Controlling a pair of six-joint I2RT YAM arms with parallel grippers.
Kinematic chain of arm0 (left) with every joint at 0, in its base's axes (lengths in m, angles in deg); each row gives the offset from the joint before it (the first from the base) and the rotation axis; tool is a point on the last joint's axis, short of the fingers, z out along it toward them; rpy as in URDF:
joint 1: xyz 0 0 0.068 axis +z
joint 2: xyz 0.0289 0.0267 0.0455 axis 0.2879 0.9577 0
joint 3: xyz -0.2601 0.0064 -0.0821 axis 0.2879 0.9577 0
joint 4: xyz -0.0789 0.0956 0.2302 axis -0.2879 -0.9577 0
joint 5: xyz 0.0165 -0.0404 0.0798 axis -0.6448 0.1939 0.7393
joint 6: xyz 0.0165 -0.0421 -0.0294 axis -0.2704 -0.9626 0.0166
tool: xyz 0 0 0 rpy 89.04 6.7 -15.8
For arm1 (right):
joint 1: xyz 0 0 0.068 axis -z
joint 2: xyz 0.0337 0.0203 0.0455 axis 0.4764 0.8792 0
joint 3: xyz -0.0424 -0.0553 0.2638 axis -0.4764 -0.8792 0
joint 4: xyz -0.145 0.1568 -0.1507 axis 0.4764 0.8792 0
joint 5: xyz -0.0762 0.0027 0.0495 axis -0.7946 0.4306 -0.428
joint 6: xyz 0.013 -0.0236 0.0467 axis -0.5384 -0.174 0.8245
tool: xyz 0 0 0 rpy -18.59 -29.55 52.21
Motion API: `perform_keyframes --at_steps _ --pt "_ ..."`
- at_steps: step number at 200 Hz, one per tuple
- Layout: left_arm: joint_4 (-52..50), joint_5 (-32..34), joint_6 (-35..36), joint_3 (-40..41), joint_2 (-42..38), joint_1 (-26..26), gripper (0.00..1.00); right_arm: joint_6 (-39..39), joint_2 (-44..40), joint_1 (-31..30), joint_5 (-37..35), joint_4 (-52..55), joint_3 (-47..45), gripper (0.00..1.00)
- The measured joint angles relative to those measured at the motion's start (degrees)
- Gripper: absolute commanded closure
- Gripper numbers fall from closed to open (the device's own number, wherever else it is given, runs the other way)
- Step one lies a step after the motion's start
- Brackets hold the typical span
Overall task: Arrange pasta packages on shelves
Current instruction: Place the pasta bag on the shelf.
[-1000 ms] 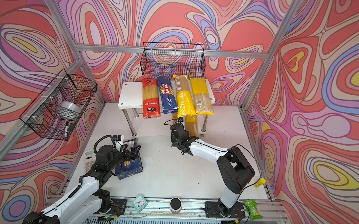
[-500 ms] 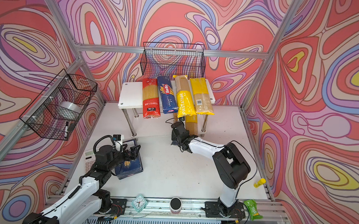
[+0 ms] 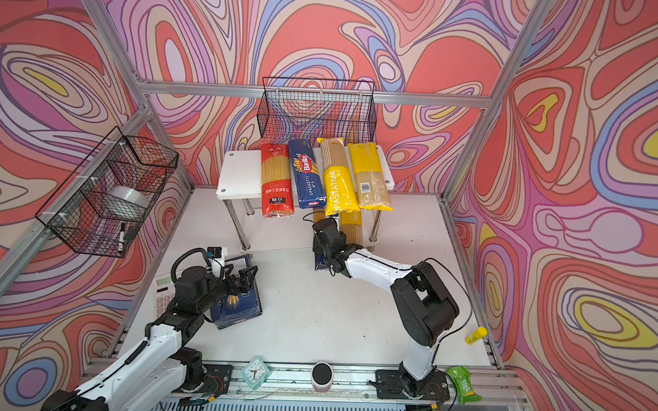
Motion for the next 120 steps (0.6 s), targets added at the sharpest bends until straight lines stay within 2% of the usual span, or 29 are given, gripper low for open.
perform_keyframes --at_steps 38,72,120 --pt "0.00 0.04 0.00 0.00 0.00 0.00 0.00 0.70 -5.42 0.00 2.34 -0.57 -3.41 0.49" --pt "0.00 0.17 -0.02 0.00 0.04 0.00 0.00 1.75 -13.33 -0.02 9.73 -1.77 -11.10 0.52" --pt "0.00 0.22 0.00 0.00 0.26 0.00 0.00 1.31 -19.78 -0.20 19.96 -2.12 -19.71 0.54"
